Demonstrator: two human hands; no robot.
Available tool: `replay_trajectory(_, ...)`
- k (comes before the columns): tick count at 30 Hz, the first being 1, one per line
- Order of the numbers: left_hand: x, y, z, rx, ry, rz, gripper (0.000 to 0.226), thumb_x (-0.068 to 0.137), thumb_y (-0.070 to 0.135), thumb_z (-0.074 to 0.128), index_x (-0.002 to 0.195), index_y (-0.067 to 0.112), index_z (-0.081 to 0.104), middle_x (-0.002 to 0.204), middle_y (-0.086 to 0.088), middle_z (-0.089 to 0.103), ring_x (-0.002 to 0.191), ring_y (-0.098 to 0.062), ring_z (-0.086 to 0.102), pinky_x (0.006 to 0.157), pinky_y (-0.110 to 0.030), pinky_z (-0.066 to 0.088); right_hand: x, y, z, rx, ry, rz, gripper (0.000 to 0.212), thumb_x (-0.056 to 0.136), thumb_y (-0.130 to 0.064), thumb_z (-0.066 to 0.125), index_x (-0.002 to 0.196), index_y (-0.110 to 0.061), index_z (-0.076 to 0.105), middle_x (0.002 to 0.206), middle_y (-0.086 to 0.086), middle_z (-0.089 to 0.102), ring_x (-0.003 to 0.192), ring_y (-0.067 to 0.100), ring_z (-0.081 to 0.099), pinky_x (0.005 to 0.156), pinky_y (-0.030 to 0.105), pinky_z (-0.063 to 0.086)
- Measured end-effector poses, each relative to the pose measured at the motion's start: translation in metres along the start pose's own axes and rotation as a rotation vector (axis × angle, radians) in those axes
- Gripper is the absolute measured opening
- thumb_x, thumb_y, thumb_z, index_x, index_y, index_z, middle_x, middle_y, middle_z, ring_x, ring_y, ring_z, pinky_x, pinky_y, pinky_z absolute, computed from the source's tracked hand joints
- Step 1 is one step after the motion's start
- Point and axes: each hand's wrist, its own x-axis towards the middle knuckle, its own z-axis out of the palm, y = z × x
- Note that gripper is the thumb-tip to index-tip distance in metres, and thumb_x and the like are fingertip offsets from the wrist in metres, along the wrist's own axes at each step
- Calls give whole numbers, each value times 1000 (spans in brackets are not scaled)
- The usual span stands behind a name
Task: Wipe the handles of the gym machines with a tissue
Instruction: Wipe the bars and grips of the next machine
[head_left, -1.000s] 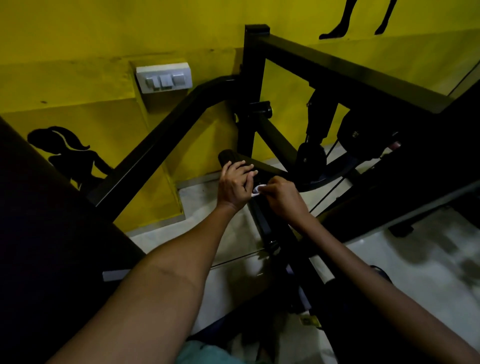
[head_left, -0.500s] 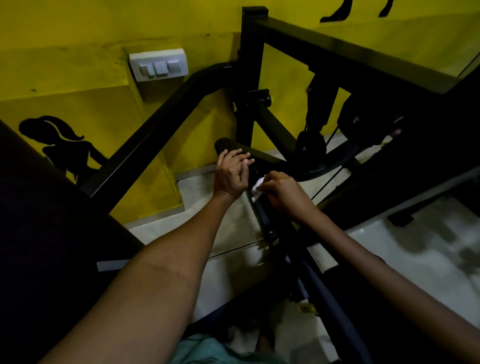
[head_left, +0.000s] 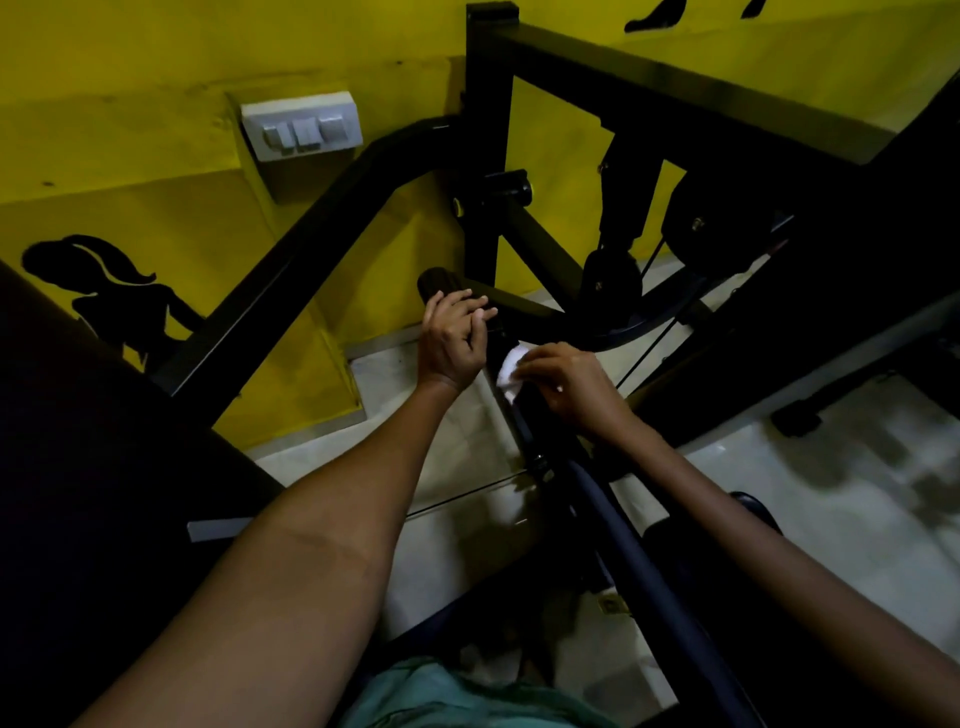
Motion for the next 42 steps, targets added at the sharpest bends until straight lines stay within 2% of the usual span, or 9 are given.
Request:
replay_trajectory(5, 1, 0, -1, -5, 3, 10, 39, 91, 16, 38, 84, 6, 76, 93, -12, 73, 96, -32, 65, 97, -52, 39, 23, -8, 0, 5, 28, 68, 21, 79, 5, 59, 88, -6, 76, 96, 14, 69, 86, 28, 66, 74, 24, 46)
replay_trajectory(8, 2, 1, -1, -2, 13, 12, 39, 91, 15, 38, 84, 6, 76, 92, -12, 73, 96, -32, 66, 97, -53, 39, 6, -15, -7, -6, -40, -5, 20, 77, 8, 61, 85, -5, 75, 97, 11, 70, 89, 23, 64, 74, 7, 38)
replay_trajectory(13, 1, 4, -2, -6, 12, 9, 39, 90, 15, 38, 84, 6, 76, 92, -11, 73, 95, -31, 65, 96, -53, 39, -5, -1, -13, 8, -27, 18, 23, 80, 9, 62, 96, -3, 73, 100, 16, 69, 90, 27, 67, 81, 35, 54)
replay_trajectory(17, 1, 4, -2, -8, 13, -4, 39, 91, 15, 38, 84, 6, 76, 92, -11, 73, 96, -31, 65, 98, -52, 39, 8, -15, -7, -41, -29, 11, 25, 81, 8, 58, 90, -8, 75, 98, 10, 69, 92, 22, 63, 75, 19, 41)
replay_trajectory(21, 0, 3, -2, -7, 11, -6, 39, 90, 15, 39, 84, 6, 76, 92, -11, 73, 96, -31, 65, 97, -52, 39, -17, -13, -12, -48, -119, -44, 19, 81, 6, 62, 95, -3, 72, 104, 15, 66, 99, 27, 59, 79, 30, 46)
replay_trajectory(24, 1, 4, -3, -11, 15, -4, 38, 90, 15, 39, 83, 7, 76, 91, -11, 73, 95, -31, 66, 96, -52, 40, -18, -3, -18, 2, -76, 10, 23, 80, 8, 61, 95, -5, 72, 101, 14, 66, 94, 26, 62, 77, 33, 51)
replay_trajectory(31, 2, 3, -3, 6, -3, 7, 33, 88, 19, 45, 81, 9, 76, 91, -9, 73, 95, -29, 66, 95, -50, 42, -21, -22, -9, -97, -158, -35, 21, 83, -3, 64, 104, -4, 69, 117, 12, 60, 110, 24, 52, 83, 24, 41)
replay_trajectory(38, 2, 2, -4, 16, -28, 1, 30, 84, 25, 50, 82, 9, 76, 92, -7, 73, 96, -27, 65, 97, -45, 38, -16, -14, -21, -39, -107, 52, 20, 86, 0, 59, 101, -8, 71, 111, 11, 63, 102, 23, 59, 82, 24, 45)
replay_trajectory(42, 1, 4, -4, 17, -34, -13, 32, 84, 23, 48, 83, 9, 76, 93, -7, 73, 97, -26, 64, 98, -46, 40, -23, -20, -12, -88, -162, 20, 23, 88, -9, 60, 111, -9, 65, 122, 8, 54, 114, 20, 50, 84, 18, 38)
